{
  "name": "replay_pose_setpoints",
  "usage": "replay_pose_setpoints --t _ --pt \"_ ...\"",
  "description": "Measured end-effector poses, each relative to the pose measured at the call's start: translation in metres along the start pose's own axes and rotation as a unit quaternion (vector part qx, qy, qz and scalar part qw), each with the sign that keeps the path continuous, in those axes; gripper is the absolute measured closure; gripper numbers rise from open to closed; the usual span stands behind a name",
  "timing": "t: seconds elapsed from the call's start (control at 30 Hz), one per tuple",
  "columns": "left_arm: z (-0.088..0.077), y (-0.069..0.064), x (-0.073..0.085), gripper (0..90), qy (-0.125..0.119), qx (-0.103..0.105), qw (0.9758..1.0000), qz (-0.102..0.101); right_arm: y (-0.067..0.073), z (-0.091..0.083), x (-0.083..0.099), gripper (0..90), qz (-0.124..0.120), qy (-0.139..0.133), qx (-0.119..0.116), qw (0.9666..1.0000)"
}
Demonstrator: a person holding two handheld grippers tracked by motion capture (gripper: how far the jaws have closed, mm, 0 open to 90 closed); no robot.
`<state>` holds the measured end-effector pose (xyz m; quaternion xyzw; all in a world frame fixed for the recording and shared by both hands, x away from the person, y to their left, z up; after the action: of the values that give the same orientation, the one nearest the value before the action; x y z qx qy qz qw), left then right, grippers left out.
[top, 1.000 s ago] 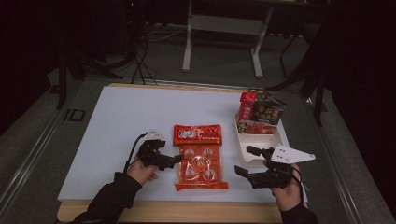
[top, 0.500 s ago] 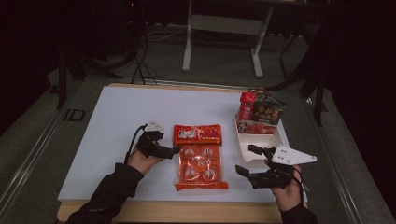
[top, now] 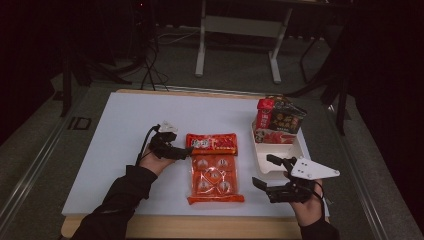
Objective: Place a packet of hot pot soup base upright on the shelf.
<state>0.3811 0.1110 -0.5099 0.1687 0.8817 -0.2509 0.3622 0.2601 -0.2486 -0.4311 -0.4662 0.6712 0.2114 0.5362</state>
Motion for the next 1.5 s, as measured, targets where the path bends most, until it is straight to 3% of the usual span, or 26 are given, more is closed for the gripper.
replay_pose_setpoints --t 0.23,0.33,0.73,0.9,1.0,1.27,1.37,1.5 --pt "0.014 0.01 -0.007 14.8 0.007 0.001 1.0 0.003 0.003 -0.001 -0.003 10.3 -0.006 -0.005 0.017 0.9998" --pt "0.02 0.014 -0.009 14.8 0.007 0.002 1.0 0.0 0.006 0.003 -0.002 10.3 -0.013 0.008 0.028 0.9995" --pt "0.046 0.03 -0.008 21.1 0.029 0.016 0.9985 -0.043 0.012 0.009 -0.001 10.5 -0.023 0.025 0.013 0.9993" --pt "0.055 0.033 -0.006 25.3 0.039 0.013 0.998 -0.048 0.012 0.007 -0.002 10.5 -0.021 0.023 0.011 0.9994" --pt "0.056 0.029 -0.005 31.4 0.04 0.012 0.9985 -0.036 0.011 0.007 -0.002 10.5 -0.017 0.02 0.011 0.9996" --pt "0.067 0.029 -0.002 32.3 0.06 0.01 0.9971 -0.046 0.013 0.009 0.0 10.5 -0.017 0.026 0.007 0.9995" --pt "0.067 0.032 -0.003 36.4 0.061 0.034 0.9957 -0.061 0.013 0.009 0.0 10.5 -0.016 0.026 0.006 0.9995" --pt "0.069 0.029 -0.002 42.1 0.067 0.054 0.9942 -0.065 0.012 0.009 0.0 10.6 -0.016 0.027 0.006 0.9995"
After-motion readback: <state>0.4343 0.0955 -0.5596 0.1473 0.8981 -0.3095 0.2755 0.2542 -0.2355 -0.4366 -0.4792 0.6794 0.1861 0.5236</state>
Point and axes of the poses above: each handheld gripper's, and its own axes: z roughly forward along the jaws, x roughly out of its underside, y roughly to its left, the point moved 2 cm from there along z, roughly forward along the jaws, and after that the axes turned 13 degrees about -z, right-handed, at the moved point
